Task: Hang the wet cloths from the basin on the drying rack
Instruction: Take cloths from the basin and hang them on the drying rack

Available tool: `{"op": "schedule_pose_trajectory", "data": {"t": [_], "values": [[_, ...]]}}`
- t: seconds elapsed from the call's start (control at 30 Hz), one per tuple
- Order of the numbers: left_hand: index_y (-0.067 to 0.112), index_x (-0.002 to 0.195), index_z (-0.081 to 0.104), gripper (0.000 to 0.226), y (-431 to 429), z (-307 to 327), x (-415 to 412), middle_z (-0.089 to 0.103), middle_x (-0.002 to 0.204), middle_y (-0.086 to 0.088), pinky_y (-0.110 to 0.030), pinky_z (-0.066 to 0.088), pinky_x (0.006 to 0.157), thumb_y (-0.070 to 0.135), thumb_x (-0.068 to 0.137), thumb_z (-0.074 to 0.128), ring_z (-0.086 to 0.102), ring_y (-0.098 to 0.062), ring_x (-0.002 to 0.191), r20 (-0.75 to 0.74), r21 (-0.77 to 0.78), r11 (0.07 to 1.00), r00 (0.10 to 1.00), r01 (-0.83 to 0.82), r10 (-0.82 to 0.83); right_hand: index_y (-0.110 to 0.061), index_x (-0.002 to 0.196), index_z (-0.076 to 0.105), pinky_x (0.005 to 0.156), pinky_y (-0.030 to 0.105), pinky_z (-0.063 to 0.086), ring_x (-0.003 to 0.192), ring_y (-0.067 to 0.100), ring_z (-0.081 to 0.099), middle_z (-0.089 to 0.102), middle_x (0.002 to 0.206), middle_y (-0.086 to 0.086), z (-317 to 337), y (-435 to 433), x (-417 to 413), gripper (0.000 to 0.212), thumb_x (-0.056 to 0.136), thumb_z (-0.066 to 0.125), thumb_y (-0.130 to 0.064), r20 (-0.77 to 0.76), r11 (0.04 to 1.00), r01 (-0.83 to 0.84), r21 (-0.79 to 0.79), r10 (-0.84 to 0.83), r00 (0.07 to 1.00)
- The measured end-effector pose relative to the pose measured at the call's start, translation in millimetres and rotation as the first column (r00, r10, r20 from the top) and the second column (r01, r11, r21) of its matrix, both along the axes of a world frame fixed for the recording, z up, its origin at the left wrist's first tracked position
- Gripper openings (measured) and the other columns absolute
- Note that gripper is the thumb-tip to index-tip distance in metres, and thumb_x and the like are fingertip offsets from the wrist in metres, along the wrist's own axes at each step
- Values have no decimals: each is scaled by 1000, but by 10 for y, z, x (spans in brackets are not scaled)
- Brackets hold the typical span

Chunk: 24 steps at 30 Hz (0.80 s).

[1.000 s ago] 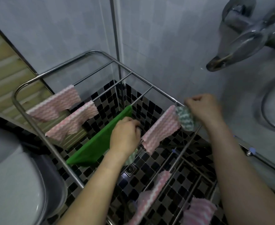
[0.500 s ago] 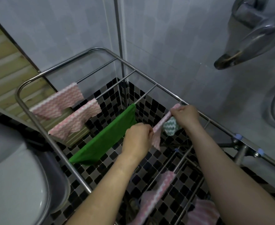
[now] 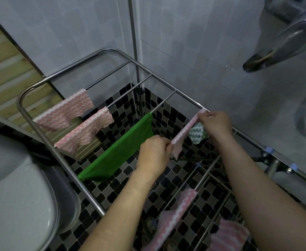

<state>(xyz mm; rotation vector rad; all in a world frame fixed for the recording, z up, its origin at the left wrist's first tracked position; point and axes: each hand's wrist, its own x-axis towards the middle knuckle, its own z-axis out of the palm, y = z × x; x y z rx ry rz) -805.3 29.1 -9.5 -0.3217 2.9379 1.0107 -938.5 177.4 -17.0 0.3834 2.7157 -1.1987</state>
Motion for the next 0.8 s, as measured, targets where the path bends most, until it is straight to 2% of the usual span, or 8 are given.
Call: {"op": "schedule_pose_trajectory", "data": {"t": [0.17,0.33,0.4,0.47,0.53,0.63,0.7,0.8], "values": [[19,108,72,21,-6,-2,-16,68,101,1,-28,53,83,27,95,57,63,-12,87,19,21,999,1000,-24,24,-24,83,69,65,27,44,75,23,63,65,82,4,-40,-36,-8,12,82,72,-36,11,999,-41,23,40,999],[17,116,67,25,-13,-14,12,66,108,0,-26,51,85,26,96,56,62,-13,94,-14,4,1000,1000,-22,22,-16,98,74,67,26,41,80,26,64,69,90,9,0,-31,32,29,87,62,-40,-3,997,-18,79,18,1000],[17,120,64,27,-15,32,70,64,109,2,-23,48,87,26,96,55,59,-11,98,-130,5,998,990,-57,57,-14,87,74,63,26,45,75,25,66,69,81,7,130,66,94,26,86,61,-36,-16,996,38,-86,-39,999],[18,112,69,22,11,132,155,66,98,7,-11,45,78,23,96,56,59,-2,87,-216,160,982,967,-102,135,-14,77,71,58,24,48,66,20,66,70,71,4,343,195,255,14,84,65,-25,47,918,86,-388,-73,996],[26,98,72,15,85,275,271,69,82,8,-15,50,70,23,95,58,62,-2,74,-130,478,869,968,-126,212,-11,78,73,56,24,52,68,18,68,73,75,5,556,314,518,7,81,68,-14,168,717,132,-684,-21,986],[26,100,71,18,188,467,442,72,89,1,-30,57,74,33,87,62,67,-15,81,137,839,502,974,-210,179,-11,84,75,76,31,58,90,24,70,73,100,14,613,391,887,14,73,69,-17,292,409,219,-886,126,948],[15,110,67,37,268,527,536,72,100,-1,-29,57,76,34,77,65,68,-15,84,227,924,288,967,-252,116,-11,97,72,100,41,44,107,29,62,67,118,18,587,401,1115,22,77,66,-19,304,322,235,-917,183,935],[7,104,67,32,398,599,656,73,104,-10,-28,58,75,22,75,68,69,-21,86,242,953,152,959,-263,147,-10,106,66,106,46,37,109,31,58,64,120,20,597,407,1394,25,82,61,-14,275,219,225,-949,238,931]]}}
